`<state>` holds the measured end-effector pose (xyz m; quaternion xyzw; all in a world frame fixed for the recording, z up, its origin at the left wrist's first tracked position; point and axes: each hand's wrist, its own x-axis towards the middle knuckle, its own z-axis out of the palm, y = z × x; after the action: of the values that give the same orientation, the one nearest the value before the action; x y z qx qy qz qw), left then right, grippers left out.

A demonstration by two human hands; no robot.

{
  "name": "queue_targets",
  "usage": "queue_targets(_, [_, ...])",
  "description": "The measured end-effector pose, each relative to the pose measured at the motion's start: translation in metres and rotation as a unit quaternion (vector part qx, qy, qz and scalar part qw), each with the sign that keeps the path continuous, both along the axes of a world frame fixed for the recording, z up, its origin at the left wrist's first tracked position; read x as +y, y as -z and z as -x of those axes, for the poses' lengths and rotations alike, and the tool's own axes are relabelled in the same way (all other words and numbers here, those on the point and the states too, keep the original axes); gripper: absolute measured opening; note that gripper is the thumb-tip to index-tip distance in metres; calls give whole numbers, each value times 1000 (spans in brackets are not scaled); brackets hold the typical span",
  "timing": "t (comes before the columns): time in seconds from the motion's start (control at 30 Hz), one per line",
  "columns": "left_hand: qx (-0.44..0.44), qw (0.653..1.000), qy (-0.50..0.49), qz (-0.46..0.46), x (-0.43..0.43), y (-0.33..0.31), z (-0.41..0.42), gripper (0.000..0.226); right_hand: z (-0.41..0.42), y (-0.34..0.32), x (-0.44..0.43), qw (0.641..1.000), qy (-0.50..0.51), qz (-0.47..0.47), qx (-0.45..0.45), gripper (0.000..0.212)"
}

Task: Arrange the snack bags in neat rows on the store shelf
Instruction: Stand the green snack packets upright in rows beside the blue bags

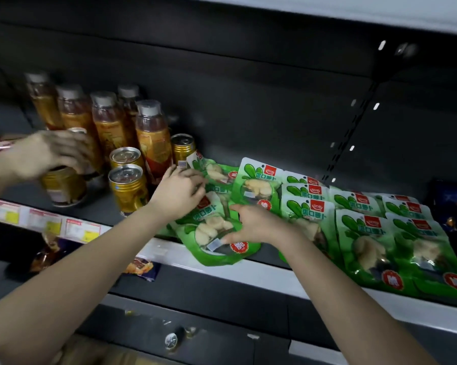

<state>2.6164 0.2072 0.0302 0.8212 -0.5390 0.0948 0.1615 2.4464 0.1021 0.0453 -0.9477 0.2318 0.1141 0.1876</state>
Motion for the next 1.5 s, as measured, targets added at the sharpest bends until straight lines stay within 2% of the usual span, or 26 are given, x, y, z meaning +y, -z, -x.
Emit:
queue_targets(0.13, [53,998,19,-5,20,11,11,34,-1,-8,1,999,16,-34,9,89])
queue_targets(0.23, [67,997,15,20,29,9,11,40,0,-28,-4,999,29,-17,-33,65])
queue_targets(0.3, [150,986,6,76,31,-2,13,38,-2,-41,-10,994,48,-14,-99,51])
queue_targets(0.37, [304,940,-17,151,32,-18,18,39,-3,-48,-16,982,66,-15,-177,40])
queue_targets(0.4, [389,899,-27,199,31,-26,20,37,-4,-50,-18,974,67,-8,-218,32])
queue_targets(0.47, [551,792,-46,258,27,-37,16,33,-3,-53,-22,950,66,-33,-302,22])
queue_targets(0.5, [612,745,-50,259,26,-40,13,35,-1,-54,-24,936,69,-63,-338,31])
queue_targets(0.53, [652,716,-52,244,24,-42,9,37,1,-55,-25,923,67,-96,-366,41])
queue_targets(0.7, [746,662,-32,65,15,-29,19,43,9,-51,-23,879,52,-175,-441,48])
queue_targets(0.73, [762,645,-7,55,14,-28,26,42,10,-48,-23,869,60,-184,-455,49])
queue_targets(0.8, [767,636,46,72,11,-29,34,37,12,-42,-25,863,84,-168,-470,50])
queue_targets(0.87, [751,649,70,98,8,-32,37,33,16,-36,-29,872,110,-124,-461,47])
queue_targets(0.93, [719,681,65,125,4,-31,38,25,21,-32,-36,885,124,-69,-443,42])
queue_targets(1.0, [675,720,36,157,0,-29,38,22,26,-29,-42,883,135,-26,-448,39])
queue_targets(1.07, [609,776,27,163,-3,-36,38,18,30,-30,-46,871,144,0,-469,36])
queue_targets(1.13, [514,847,56,125,-5,-47,39,16,31,-32,-47,858,150,4,-492,30])
queue_targets(1.2, [394,913,87,67,-9,-59,40,14,29,-36,-47,832,170,-25,-527,29])
queue_targets(1.23, [337,935,100,45,-11,-63,42,13,28,-39,-48,818,191,-65,-539,30])
queue_targets(1.33, [219,961,162,47,-15,-60,41,19,26,-44,-51,786,255,-219,-519,32])
queue_targets(1.4, [166,962,202,78,-14,-52,41,23,29,-45,-49,823,254,-260,-437,31])
queue_targets(1.47, [158,954,230,106,-13,-42,42,47,34,-41,-43,872,235,-292,-315,25])
queue_targets(1.5, [170,950,237,112,-12,-40,46,59,35,-37,-39,877,229,-323,-272,28])
